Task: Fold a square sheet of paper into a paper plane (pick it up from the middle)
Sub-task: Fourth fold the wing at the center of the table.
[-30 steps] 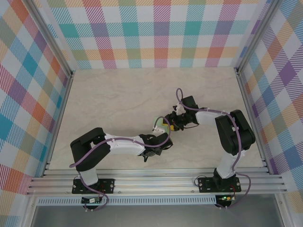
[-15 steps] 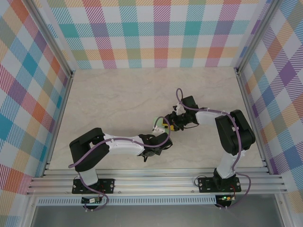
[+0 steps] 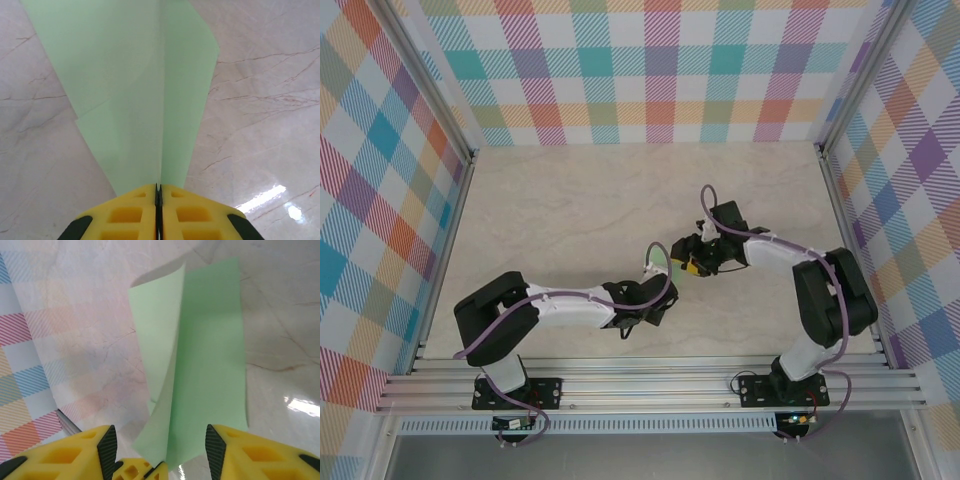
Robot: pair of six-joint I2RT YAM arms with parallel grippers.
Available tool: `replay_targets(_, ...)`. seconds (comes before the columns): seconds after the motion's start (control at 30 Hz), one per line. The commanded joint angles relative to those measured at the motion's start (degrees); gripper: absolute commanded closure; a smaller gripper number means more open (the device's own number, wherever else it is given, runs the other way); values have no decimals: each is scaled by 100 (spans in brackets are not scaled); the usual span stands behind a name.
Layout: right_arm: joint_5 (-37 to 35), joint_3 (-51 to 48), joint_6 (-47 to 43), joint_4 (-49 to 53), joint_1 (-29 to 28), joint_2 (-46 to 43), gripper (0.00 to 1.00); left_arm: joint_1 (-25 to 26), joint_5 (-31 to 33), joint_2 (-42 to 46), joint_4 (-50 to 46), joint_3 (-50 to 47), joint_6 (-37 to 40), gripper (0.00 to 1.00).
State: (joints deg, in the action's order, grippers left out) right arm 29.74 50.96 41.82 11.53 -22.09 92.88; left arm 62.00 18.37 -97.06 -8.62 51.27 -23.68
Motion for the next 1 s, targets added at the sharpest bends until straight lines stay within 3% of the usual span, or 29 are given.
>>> replay_targets(0.0, -498, -319, 39, 162, 106, -390, 46, -121, -529, 190, 357, -121, 254, 91)
replay_targets(0.2, -575, -919, -2, -595, 108, -776, 47, -314, -993, 246, 652, -310, 206, 92)
replay_targets(0.37, -337, -804, -205, -186, 108, -753, 51, -525, -1453, 394, 1142, -619, 14, 92)
replay_targets(0.53, 226, -1048, -102, -831, 101, -626, 51, -810, -2032, 473, 1655, -921, -165, 92)
replay_targets(0.97, 515, -978, -61, -1035, -43, -553, 56, -1308, -2894, 508, 2646, -1465, -615, 92)
